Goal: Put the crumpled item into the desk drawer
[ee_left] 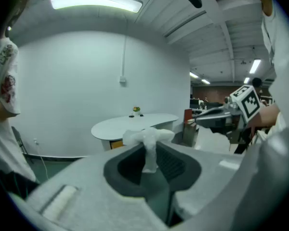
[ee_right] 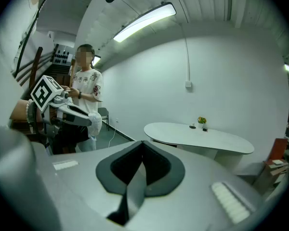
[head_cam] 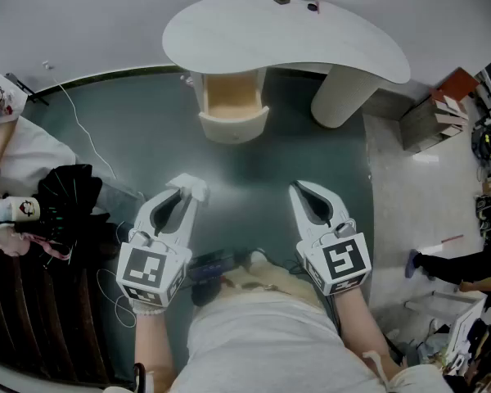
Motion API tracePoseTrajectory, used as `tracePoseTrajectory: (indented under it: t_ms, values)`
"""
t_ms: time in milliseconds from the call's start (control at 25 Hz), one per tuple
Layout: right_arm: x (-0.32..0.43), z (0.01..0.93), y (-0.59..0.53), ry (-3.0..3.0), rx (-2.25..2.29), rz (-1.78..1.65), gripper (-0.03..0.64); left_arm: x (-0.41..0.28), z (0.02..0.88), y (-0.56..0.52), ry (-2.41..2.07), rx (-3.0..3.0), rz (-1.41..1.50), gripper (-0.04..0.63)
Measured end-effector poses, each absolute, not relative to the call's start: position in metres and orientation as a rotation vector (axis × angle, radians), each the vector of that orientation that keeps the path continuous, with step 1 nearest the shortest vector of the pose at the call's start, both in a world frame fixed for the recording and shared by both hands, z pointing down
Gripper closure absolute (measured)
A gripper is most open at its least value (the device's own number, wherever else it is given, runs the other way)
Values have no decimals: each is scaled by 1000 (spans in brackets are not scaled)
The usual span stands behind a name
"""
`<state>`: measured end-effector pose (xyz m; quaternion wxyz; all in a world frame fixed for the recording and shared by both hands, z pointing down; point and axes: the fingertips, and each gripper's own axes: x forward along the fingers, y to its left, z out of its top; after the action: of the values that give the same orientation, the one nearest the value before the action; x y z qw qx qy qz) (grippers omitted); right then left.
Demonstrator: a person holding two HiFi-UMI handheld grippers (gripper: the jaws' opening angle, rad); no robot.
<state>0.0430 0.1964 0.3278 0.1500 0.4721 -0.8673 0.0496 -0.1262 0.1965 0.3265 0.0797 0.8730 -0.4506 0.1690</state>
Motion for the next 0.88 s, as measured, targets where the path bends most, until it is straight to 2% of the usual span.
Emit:
tracePoseTrajectory:
  t_ms: [880]
  values:
    - [48,330,193,-2538,1351,192,612,-122,325,196,-1383,2601,498,531]
